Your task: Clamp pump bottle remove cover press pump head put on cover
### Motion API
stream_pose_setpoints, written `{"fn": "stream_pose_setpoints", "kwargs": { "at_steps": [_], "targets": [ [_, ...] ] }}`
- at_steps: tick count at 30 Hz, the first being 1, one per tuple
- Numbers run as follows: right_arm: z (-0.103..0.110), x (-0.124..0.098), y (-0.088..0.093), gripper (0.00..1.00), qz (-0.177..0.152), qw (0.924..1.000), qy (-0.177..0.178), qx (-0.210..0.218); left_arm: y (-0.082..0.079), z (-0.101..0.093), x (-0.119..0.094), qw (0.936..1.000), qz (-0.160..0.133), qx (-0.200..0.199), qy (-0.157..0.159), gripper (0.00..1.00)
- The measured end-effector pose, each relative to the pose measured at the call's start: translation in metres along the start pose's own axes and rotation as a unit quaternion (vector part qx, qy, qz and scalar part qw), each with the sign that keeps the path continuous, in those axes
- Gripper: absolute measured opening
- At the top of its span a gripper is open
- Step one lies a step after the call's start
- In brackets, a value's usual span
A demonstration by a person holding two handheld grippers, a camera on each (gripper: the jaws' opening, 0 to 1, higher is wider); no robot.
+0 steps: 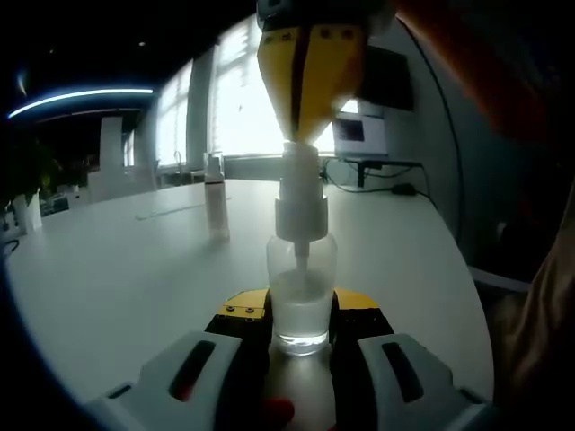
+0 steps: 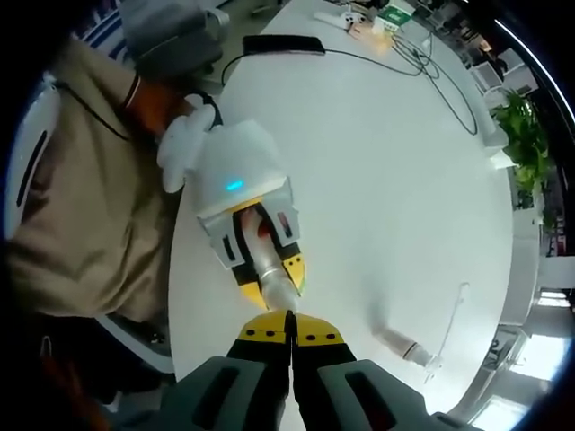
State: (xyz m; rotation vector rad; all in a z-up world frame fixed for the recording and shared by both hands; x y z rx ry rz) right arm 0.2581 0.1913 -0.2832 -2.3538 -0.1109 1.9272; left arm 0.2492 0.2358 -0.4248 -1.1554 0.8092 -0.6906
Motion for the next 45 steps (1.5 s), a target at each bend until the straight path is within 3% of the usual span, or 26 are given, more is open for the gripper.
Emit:
{"fn": "stream_pose_setpoints", "kwargs": {
  "at_steps": [45],
  "targets": [
    [0.0020, 0.0066, -0.0009, 0.00, 0.008, 0.9999, -0.002, 0.011, 0.0003, 0.0006, -0.0005, 1.0000, 0.000, 0.001, -0.001, 0.15]
  ]
}}
Point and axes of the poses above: the point that each gripper's makers call its tool centre point, and the gripper's own axes: x roughly forward along the fingers, z roughly to its left, y roughly out of its underside, the point moved 8 cm from there along -x, roughly backward along the fingers, and after that the axes turned 10 degrees about x, right-handed, at the moved point
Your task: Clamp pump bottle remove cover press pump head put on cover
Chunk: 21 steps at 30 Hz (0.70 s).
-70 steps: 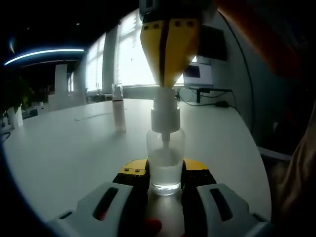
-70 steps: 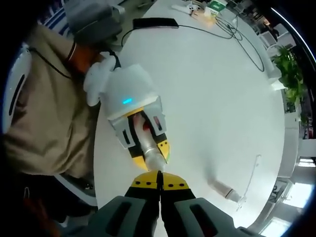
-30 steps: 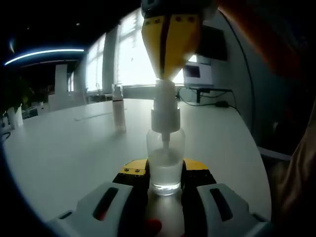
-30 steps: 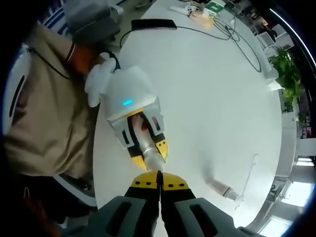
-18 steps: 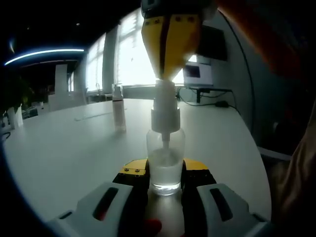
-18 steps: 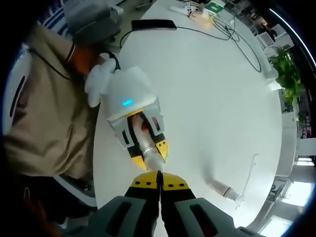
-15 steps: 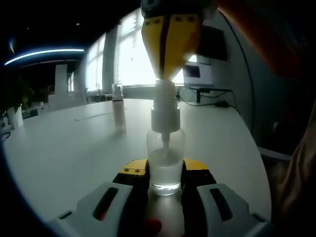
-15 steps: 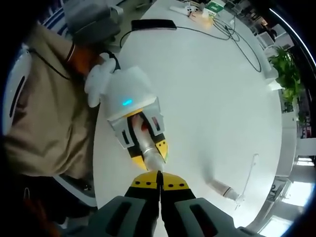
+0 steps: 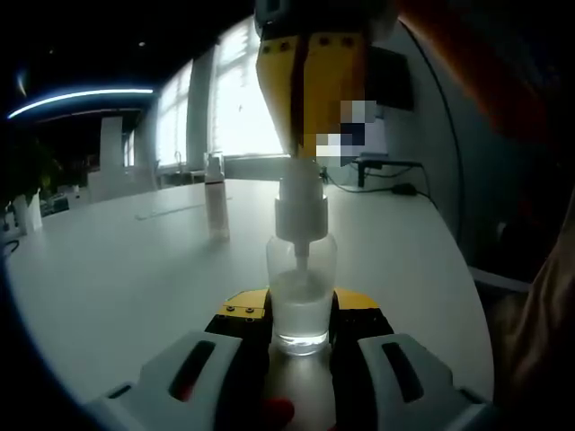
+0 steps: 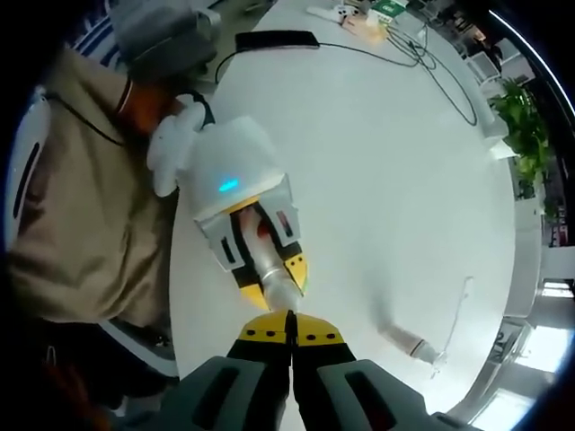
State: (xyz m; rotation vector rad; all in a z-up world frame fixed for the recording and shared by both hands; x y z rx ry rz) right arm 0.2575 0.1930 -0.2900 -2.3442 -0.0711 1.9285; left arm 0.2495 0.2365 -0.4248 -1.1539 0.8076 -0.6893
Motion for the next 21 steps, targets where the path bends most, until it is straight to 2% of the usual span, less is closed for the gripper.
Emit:
{"fn": "stream_pose_setpoints", "kwargs": {
  "at_steps": [9, 21],
  "targets": [
    [0.0001, 0.0000, -0.0022, 0.00, 0.011, 0.9999, 0.002, -0.007, 0.0001, 0.0003, 0.0003, 1.0000, 0.000, 0.000, 0.000, 0.15],
    [0.0012, -0.0021, 0.0004, 0.00, 0.000, 0.9999, 0.008, -0.006, -0.0004, -0.0003, 0.0003, 1.0000, 0.000, 0.000, 0.000, 0.15]
  ]
}}
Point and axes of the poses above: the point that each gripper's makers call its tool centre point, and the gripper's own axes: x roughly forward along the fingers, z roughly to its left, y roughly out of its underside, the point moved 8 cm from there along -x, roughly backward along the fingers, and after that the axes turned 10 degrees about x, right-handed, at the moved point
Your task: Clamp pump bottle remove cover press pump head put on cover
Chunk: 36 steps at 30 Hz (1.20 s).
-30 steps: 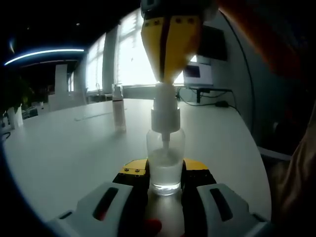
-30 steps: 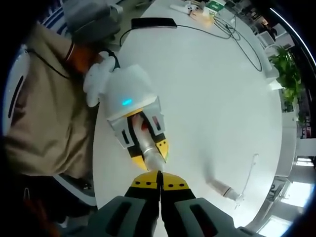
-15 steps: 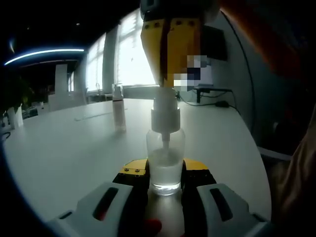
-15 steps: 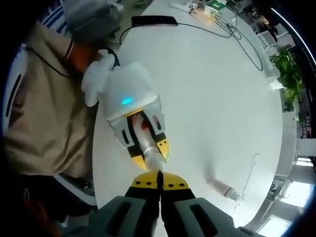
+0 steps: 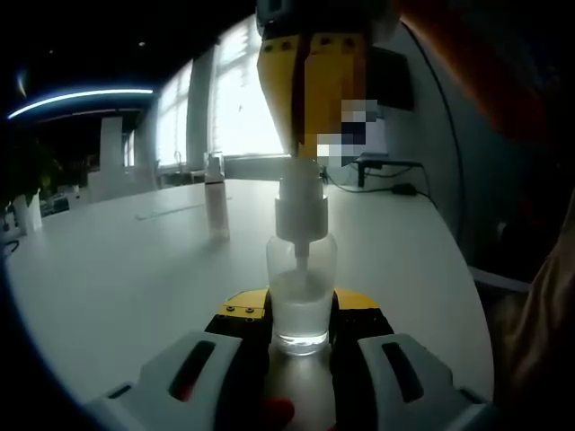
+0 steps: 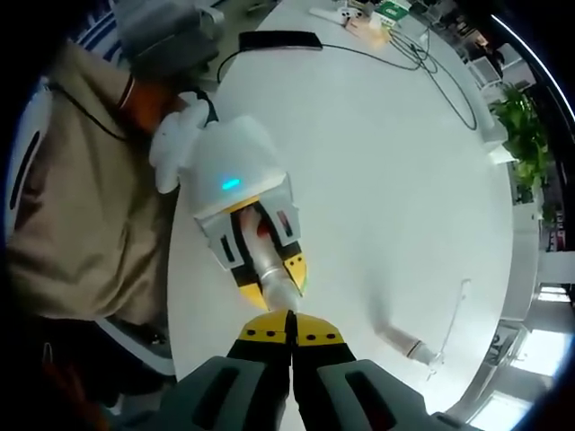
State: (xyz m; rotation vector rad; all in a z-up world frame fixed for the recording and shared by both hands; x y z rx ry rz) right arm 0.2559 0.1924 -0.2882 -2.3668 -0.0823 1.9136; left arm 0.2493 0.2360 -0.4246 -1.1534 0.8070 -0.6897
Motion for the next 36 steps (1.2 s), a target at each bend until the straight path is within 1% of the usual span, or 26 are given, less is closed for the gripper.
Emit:
{"fn": "stream_pose_setpoints", "kwargs": {
  "at_steps": [9, 13, 36],
  "targets": [
    [-0.0011, -0.0054, 0.0021, 0.00, -0.008, 0.9999, 0.001, -0.010, -0.0005, -0.0017, 0.0001, 1.0000, 0.000, 0.001, 0.000, 0.15],
    [-0.0019, -0.0053, 0.0023, 0.00, -0.012, 0.9999, 0.001, -0.006, -0.0005, -0.0008, 0.0002, 1.0000, 0.000, 0.001, 0.000, 0.16],
    [-0.0030, -0.0047, 0.0009, 0.00, -0.012, 0.9999, 0.002, -0.003, -0.0001, -0.0006, -0.0002, 1.0000, 0.000, 0.001, 0.000, 0.16]
  ]
}}
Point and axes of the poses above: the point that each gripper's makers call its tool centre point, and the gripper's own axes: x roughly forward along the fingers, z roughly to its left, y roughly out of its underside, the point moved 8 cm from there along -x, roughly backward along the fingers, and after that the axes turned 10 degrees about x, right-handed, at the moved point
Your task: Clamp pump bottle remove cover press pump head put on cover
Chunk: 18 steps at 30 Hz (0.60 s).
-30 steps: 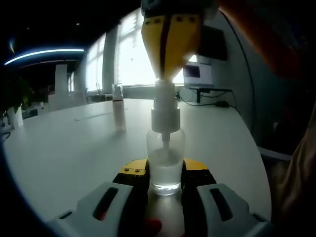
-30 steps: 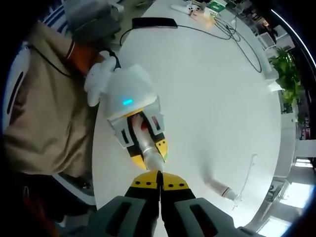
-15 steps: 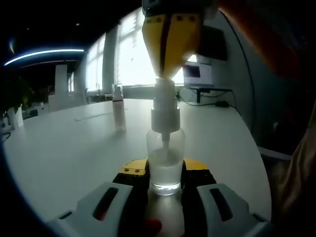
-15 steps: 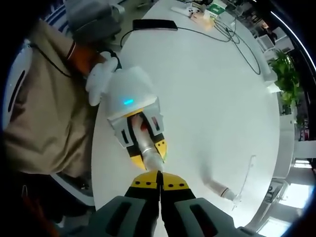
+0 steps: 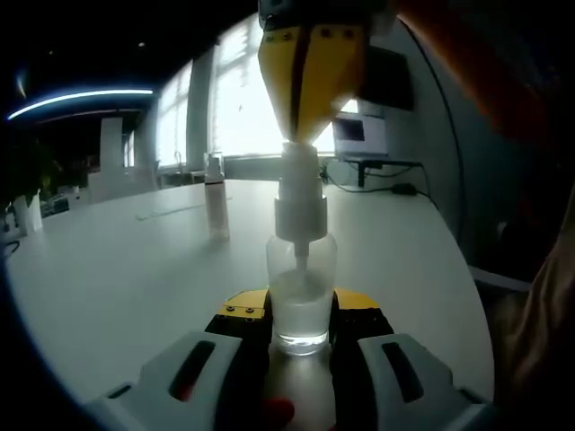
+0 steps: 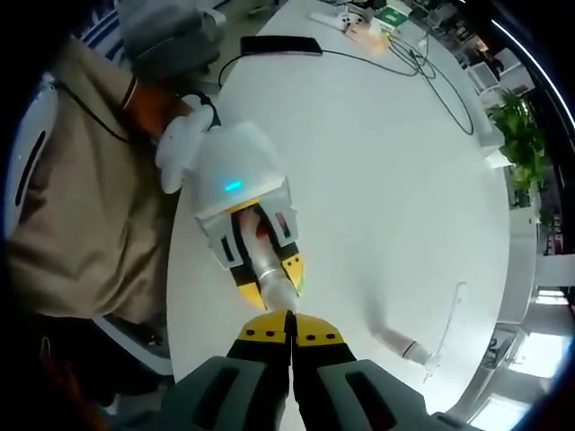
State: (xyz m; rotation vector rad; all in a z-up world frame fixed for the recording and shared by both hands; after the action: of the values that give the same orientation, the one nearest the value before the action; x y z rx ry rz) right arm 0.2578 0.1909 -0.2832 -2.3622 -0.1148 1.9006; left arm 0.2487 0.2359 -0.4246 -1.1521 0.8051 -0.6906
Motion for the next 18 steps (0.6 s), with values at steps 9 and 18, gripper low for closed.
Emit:
{"fn": "stream_pose_setpoints", "kwargs": {
  "at_steps": [9, 18],
  "targets": [
    [0.0011, 0.0000, -0.0002, 0.00, 0.000, 1.0000, -0.002, 0.002, -0.0006, -0.0017, 0.0000, 1.0000, 0.000, 0.000, 0.000, 0.16],
    [0.0026, 0.0035, -0.0005, 0.00, 0.003, 0.9999, 0.000, 0.010, -0.0001, 0.0002, 0.0001, 1.0000, 0.000, 0.001, 0.000, 0.15]
  ]
}}
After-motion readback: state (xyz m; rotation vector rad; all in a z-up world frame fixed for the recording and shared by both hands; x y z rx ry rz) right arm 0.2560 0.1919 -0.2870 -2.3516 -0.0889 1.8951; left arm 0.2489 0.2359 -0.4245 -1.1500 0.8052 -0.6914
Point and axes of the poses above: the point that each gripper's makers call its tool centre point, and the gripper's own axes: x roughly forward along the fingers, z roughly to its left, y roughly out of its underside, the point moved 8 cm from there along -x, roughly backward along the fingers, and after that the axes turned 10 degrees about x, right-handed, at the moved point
